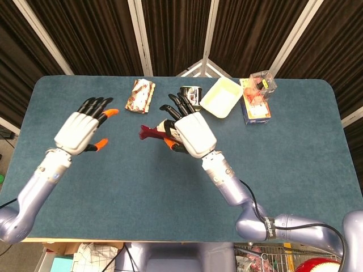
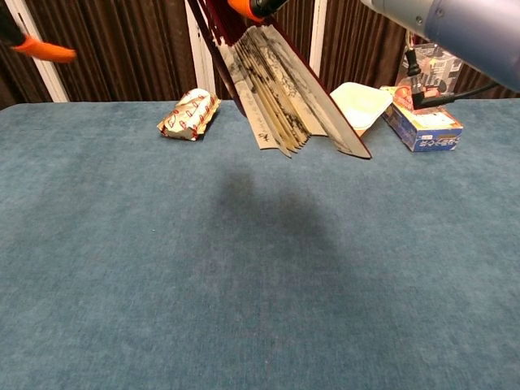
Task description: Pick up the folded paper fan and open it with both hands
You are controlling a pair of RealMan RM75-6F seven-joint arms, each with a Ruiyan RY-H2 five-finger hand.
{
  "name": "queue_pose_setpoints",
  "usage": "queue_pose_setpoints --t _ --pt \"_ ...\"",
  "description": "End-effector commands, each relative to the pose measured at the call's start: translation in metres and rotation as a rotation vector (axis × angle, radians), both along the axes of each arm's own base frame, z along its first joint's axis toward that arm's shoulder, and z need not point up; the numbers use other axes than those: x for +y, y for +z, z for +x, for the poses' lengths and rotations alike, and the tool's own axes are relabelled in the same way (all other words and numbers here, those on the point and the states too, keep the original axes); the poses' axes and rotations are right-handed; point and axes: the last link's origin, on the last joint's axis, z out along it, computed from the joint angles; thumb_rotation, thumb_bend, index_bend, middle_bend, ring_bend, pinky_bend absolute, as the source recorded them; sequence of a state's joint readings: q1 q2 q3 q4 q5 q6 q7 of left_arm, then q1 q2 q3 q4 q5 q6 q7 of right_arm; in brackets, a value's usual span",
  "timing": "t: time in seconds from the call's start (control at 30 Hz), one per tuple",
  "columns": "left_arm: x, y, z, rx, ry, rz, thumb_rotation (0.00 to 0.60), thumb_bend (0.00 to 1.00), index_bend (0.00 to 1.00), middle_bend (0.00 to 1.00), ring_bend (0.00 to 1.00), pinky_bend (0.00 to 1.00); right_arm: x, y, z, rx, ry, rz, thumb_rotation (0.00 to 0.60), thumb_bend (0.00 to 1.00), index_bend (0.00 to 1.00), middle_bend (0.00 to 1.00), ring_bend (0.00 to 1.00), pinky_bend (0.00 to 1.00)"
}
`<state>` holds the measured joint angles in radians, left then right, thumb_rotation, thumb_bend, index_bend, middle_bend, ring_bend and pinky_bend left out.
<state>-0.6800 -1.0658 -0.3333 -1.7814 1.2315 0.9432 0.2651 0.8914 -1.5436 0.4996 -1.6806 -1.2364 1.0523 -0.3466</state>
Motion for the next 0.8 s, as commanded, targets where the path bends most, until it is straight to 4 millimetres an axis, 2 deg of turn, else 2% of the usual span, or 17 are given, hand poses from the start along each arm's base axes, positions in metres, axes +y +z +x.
queue_pose_setpoints --t 0.03,0.4,0.8 --pt "0.014 -0.012 0.017 0.016 -0.015 -0.018 0.600 0.40 0.22 0.02 0.00 0.01 0.001 0.000 0.000 0.002 0.001 0.027 0.600 0.42 0.70 0.26 0.01 0.00" --pt "0.026 -0.040 0.046 0.031 -0.026 -0.076 0.600 0.42 0.30 0.04 0.00 0.01 0.007 0.005 0.006 -0.029 0.009 0.111 0.600 0.42 0.71 0.26 0.01 0.00" --pt "0.029 -0.061 0.061 0.015 0.017 -0.127 0.600 0.46 0.32 0.05 0.00 0.01 0.012 0.010 0.012 -0.026 0.028 0.117 0.600 0.42 0.71 0.26 0.01 0.00"
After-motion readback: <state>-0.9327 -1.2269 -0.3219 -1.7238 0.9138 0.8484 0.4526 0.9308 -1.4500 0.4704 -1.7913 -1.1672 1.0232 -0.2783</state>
